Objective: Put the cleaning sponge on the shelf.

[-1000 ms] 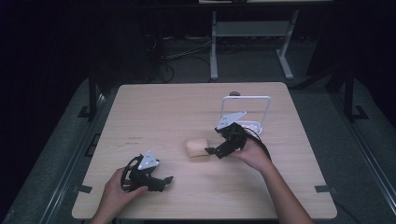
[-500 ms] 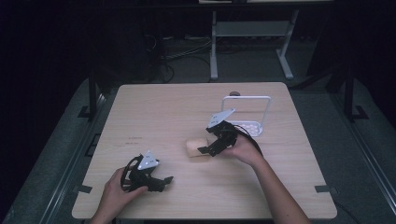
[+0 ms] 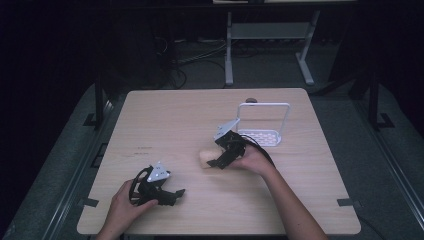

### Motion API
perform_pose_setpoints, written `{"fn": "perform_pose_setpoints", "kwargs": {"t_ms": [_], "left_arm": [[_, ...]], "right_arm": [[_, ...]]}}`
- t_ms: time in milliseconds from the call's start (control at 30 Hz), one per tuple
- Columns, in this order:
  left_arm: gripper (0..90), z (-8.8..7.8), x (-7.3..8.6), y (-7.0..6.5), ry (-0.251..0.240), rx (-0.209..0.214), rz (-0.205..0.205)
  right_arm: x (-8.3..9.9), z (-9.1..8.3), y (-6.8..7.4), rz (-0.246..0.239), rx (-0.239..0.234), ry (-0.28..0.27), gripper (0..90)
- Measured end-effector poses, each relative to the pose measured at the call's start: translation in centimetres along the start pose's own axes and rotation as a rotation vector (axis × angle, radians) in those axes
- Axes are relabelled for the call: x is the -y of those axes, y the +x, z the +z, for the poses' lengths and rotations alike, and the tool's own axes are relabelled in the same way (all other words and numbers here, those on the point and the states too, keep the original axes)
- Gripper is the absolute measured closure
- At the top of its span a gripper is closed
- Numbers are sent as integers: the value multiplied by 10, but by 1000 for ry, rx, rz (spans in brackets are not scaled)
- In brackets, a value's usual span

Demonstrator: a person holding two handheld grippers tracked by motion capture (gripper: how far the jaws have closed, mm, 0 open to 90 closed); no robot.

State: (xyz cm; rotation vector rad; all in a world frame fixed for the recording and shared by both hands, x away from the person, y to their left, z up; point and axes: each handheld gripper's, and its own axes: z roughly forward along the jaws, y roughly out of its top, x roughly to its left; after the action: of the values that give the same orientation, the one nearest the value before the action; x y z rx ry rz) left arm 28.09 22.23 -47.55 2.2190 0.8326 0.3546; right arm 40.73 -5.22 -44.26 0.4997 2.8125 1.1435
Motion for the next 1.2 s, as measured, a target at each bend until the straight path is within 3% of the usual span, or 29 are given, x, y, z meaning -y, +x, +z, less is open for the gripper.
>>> {"fn": "perform_pose_setpoints", "kwargs": {"t_ms": [567,1200], "left_arm": [[129,0,0,0,0,1,1],[129,0,0,0,-1,1,0]], "right_arm": [[1,18,-3,-15,-40,80,149],[1,16,-2,-24,-58,88,271]]}}
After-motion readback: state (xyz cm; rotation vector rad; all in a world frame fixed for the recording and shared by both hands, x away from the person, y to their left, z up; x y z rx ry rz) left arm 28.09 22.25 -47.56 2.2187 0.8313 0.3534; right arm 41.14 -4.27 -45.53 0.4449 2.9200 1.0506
